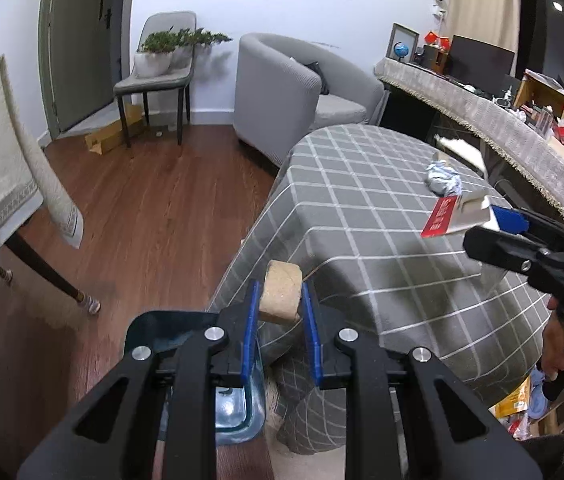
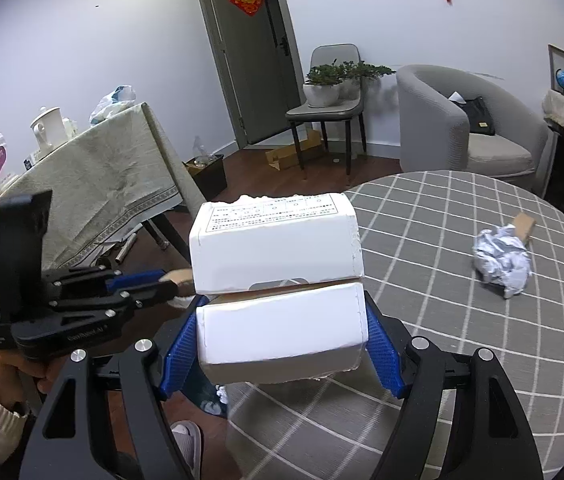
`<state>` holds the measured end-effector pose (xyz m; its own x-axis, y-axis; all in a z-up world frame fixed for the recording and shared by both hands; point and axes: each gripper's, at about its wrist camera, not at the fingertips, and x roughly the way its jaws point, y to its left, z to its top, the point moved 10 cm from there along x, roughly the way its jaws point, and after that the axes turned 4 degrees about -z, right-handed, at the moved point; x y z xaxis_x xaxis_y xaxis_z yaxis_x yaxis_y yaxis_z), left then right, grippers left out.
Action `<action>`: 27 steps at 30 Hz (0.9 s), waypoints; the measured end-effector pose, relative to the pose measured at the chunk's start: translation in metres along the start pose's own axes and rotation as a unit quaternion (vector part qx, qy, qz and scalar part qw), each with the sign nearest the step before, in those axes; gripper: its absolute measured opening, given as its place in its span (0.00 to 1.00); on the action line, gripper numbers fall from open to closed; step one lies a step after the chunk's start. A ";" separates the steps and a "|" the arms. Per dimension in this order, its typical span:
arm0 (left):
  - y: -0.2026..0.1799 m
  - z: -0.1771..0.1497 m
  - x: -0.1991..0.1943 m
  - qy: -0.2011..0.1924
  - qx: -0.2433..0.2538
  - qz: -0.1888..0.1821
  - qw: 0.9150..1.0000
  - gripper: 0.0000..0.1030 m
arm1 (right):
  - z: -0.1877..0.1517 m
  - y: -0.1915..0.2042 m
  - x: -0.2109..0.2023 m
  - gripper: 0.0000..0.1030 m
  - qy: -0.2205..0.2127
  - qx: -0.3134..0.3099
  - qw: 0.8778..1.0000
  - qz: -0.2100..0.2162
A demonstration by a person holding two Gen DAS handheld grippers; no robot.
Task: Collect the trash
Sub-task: 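Carry the white box and tan cardboard piece over the teal bin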
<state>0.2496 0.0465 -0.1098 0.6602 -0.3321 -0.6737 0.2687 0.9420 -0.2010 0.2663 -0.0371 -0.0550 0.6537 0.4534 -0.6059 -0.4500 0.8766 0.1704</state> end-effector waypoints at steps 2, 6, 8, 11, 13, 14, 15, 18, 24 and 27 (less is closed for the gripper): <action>0.009 -0.006 0.005 0.009 -0.007 0.000 1.000 0.22 | 0.002 0.006 0.004 0.73 0.000 -0.001 1.000 0.003; 0.034 -0.023 0.017 0.033 -0.019 0.012 0.999 0.22 | 0.006 0.026 0.016 0.73 0.001 -0.006 1.000 0.013; 0.046 -0.032 0.021 0.045 -0.025 0.021 0.998 0.22 | 0.007 0.035 0.023 0.73 0.005 -0.007 1.000 0.017; 0.064 -0.043 0.027 0.058 -0.036 0.027 0.997 0.22 | 0.006 0.052 0.035 0.73 0.014 -0.013 1.000 0.022; 0.077 -0.051 0.033 0.071 -0.041 0.032 0.996 0.22 | 0.005 0.064 0.043 0.73 0.019 -0.018 0.999 0.028; 0.080 -0.054 0.035 0.075 -0.042 0.036 0.996 0.22 | 0.004 0.069 0.045 0.73 0.021 -0.020 0.999 0.030; 0.086 -0.058 0.037 0.080 -0.045 0.039 0.995 0.22 | 0.003 0.075 0.049 0.73 0.024 -0.023 0.999 0.033; 0.103 -0.069 0.041 0.093 -0.053 0.046 0.993 0.22 | 0.001 0.090 0.059 0.73 0.031 -0.028 0.998 0.039; 0.134 -0.090 0.047 0.118 -0.071 0.056 0.989 0.23 | 0.000 0.113 0.078 0.73 0.043 -0.031 0.998 0.046; 0.146 -0.104 0.050 0.134 -0.076 0.058 0.986 0.23 | -0.002 0.123 0.088 0.73 0.052 -0.033 0.997 0.048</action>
<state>0.2482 0.1722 -0.2467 0.4665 -0.2162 -0.8577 0.0798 0.9760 -0.2027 0.2673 0.1100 -0.0891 0.5410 0.5129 -0.6666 -0.5484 0.8160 0.1827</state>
